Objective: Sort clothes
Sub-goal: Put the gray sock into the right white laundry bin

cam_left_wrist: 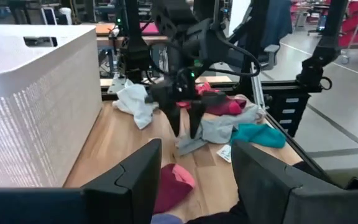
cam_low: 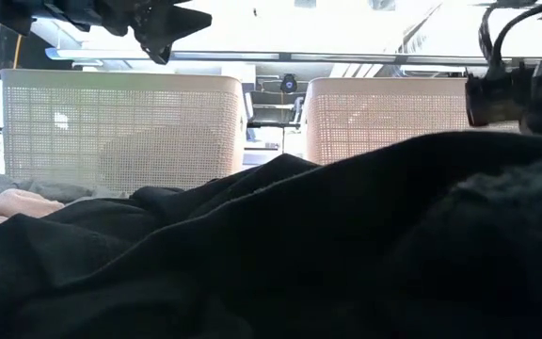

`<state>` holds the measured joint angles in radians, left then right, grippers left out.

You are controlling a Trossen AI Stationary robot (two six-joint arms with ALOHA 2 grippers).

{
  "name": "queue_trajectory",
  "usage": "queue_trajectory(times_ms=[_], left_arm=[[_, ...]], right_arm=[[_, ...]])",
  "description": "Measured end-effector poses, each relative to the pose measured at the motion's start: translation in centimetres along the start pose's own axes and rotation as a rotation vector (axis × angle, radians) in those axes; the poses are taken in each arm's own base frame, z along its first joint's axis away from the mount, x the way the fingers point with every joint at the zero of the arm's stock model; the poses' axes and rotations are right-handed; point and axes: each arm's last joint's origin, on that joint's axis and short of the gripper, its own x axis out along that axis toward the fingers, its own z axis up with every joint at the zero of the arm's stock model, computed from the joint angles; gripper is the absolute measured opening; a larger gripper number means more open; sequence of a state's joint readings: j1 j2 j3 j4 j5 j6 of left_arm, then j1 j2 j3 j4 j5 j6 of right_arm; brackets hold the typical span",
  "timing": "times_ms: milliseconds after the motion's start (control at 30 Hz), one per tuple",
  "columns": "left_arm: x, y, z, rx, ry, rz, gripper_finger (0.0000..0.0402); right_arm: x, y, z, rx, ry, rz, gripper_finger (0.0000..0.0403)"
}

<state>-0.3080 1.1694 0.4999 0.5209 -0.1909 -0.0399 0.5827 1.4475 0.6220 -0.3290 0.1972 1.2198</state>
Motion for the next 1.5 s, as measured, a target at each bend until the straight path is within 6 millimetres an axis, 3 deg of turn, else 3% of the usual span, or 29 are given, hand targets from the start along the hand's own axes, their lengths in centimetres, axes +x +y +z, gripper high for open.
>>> queue_trajectory(times_ms=[367, 567, 767, 900, 1200, 1500], left_arm=[[0.0, 0.0, 0.0, 0.016, -0.001, 0.003, 0.0184], [0.0, 0.0, 0.0, 0.017, 0.0, 0.003, 0.0184], [0.0, 0.0, 0.0, 0.017, 0.001, 0.003, 0.0184], [0.0, 0.0, 0.0, 0.018, 0.002, 0.003, 0.0184], [0.0, 0.0, -0.2, 0.021, 0.019, 0.004, 0.0184], [0.0, 0.0, -0.3, 0.023, 0.028, 0.004, 0.0184]], right_arm=[[0.8, 0.0, 0.0, -0.1, -0.103, 0.118, 0.0009], [-0.5, 2.9, 1.7, -0.27, -0.423, 0.33, 0.0004], [-3.0, 5.5, 3.7, -0.418, -0.701, 0.294, 0.0002], [-6.3, 7.4, 5.3, -0.499, -0.857, 0.253, 0.0002], [-16.1, 10.8, 8.6, -0.681, -1.089, 0.072, 0.0001], [-25.2, 11.4, 13.2, -0.789, -1.191, -0.273, 0.0001]])
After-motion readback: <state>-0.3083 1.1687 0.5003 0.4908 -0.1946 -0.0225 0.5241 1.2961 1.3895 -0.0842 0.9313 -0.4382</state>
